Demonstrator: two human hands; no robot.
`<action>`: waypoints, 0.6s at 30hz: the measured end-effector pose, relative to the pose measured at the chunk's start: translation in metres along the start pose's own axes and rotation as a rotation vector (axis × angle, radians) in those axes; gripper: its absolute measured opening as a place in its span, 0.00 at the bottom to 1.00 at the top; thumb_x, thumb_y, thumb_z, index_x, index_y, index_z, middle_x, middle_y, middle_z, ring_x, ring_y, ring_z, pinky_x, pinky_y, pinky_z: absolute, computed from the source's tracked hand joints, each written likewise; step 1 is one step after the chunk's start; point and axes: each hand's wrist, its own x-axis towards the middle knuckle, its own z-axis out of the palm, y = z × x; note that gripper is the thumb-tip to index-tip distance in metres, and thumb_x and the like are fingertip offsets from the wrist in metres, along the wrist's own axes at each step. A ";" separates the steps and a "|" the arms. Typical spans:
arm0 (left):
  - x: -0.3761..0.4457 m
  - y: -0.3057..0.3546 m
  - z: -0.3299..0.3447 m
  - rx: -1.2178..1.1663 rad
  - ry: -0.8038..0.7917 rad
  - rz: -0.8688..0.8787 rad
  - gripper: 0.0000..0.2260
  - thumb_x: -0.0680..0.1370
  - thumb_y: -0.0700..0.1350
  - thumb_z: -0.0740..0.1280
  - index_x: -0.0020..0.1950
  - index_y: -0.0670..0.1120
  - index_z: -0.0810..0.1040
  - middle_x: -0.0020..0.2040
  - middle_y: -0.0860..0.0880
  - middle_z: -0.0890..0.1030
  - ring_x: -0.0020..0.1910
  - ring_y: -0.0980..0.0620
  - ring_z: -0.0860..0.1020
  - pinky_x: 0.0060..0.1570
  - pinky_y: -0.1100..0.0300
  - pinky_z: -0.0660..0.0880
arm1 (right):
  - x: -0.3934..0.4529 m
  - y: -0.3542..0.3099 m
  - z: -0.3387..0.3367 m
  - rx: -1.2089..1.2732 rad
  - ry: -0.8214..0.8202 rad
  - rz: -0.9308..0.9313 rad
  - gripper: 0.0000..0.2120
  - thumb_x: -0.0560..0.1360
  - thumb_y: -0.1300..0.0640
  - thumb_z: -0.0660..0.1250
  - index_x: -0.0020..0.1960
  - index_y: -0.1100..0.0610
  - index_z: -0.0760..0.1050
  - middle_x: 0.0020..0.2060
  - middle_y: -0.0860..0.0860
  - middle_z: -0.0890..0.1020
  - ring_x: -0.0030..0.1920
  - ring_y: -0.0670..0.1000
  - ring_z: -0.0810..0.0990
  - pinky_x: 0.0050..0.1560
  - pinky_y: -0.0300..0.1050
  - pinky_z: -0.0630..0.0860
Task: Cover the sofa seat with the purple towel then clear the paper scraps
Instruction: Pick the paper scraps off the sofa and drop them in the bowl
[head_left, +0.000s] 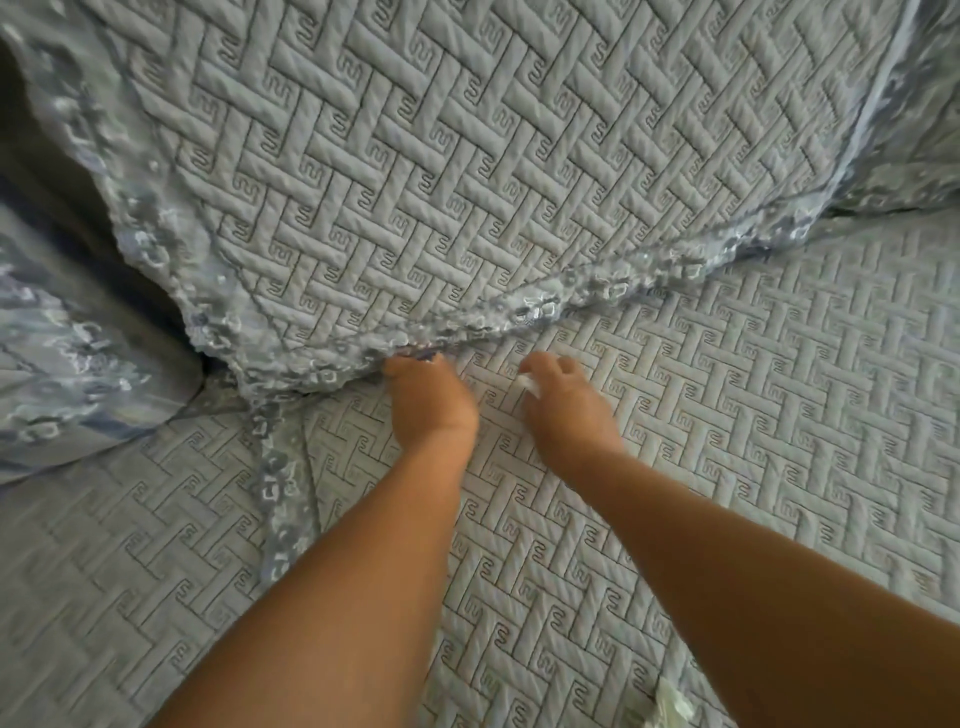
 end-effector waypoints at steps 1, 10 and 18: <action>0.003 -0.002 0.002 0.053 -0.009 -0.020 0.16 0.81 0.47 0.55 0.66 0.39 0.63 0.56 0.40 0.78 0.45 0.42 0.79 0.39 0.52 0.74 | -0.001 -0.005 0.005 -0.018 -0.014 -0.024 0.09 0.78 0.61 0.58 0.57 0.51 0.67 0.51 0.52 0.71 0.34 0.48 0.72 0.32 0.40 0.69; 0.010 -0.013 0.001 0.391 -0.096 0.220 0.13 0.81 0.44 0.56 0.63 0.41 0.70 0.57 0.43 0.78 0.52 0.43 0.78 0.44 0.50 0.76 | -0.015 -0.006 0.021 -0.268 0.017 0.041 0.15 0.77 0.63 0.61 0.61 0.52 0.63 0.62 0.57 0.63 0.42 0.53 0.73 0.33 0.45 0.76; -0.027 -0.011 -0.014 0.478 -0.228 0.363 0.18 0.81 0.51 0.57 0.64 0.41 0.70 0.67 0.36 0.64 0.39 0.48 0.73 0.34 0.60 0.68 | -0.036 0.012 -0.003 -0.114 0.012 0.169 0.09 0.78 0.65 0.56 0.57 0.57 0.65 0.49 0.55 0.75 0.38 0.54 0.73 0.33 0.46 0.68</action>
